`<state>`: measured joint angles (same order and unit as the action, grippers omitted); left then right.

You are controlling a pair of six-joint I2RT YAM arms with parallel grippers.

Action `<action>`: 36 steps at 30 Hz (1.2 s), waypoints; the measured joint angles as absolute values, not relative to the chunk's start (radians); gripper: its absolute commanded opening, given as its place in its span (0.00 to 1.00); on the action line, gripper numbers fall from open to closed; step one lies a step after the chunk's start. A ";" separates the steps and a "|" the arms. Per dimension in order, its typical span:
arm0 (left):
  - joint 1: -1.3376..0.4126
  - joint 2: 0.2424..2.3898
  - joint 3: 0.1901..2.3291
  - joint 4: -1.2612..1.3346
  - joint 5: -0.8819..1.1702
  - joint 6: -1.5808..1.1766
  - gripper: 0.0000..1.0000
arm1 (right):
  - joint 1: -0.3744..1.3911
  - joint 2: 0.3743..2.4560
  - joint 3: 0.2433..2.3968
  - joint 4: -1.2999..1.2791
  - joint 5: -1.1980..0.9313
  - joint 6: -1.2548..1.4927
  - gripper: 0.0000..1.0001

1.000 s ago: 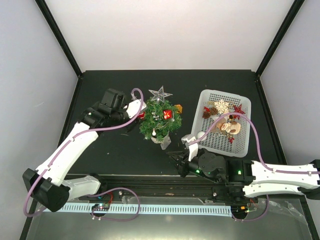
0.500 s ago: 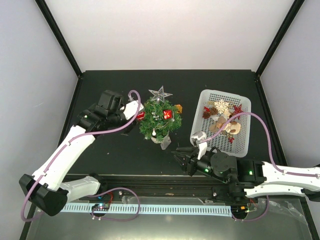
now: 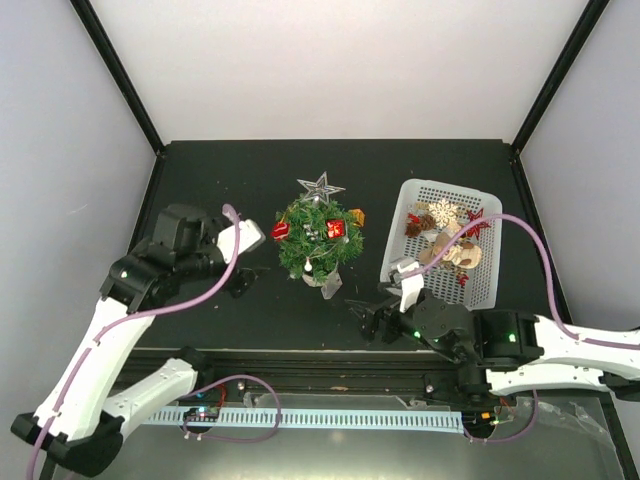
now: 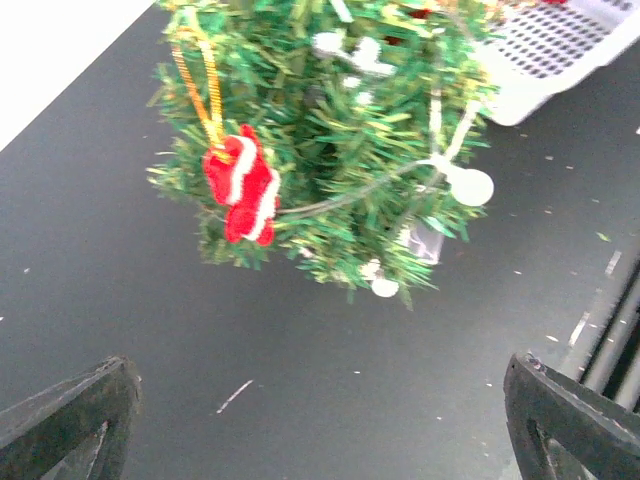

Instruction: Decorate the small christmas tree

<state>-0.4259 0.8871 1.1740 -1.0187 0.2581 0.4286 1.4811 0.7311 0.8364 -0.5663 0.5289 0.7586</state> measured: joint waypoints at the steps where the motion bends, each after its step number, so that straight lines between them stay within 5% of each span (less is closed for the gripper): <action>1: -0.425 0.863 1.163 -1.026 0.279 0.432 0.99 | 1.481 0.738 0.867 -0.601 0.545 0.761 1.00; 8: -0.355 0.765 1.087 -1.065 0.402 0.449 0.99 | 1.481 0.734 1.042 -0.841 0.662 0.801 1.00; 17: -0.062 0.590 0.945 -0.972 0.672 0.393 0.99 | 1.480 0.641 1.093 -1.094 0.722 0.866 1.00; 36: 0.027 0.360 0.906 -0.900 0.756 0.364 0.99 | 1.480 0.394 1.125 -1.113 0.721 0.791 1.00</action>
<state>0.0269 0.3595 0.9062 -0.8997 0.7563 0.3637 1.4803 0.3943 1.1248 -1.1133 0.7208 0.7910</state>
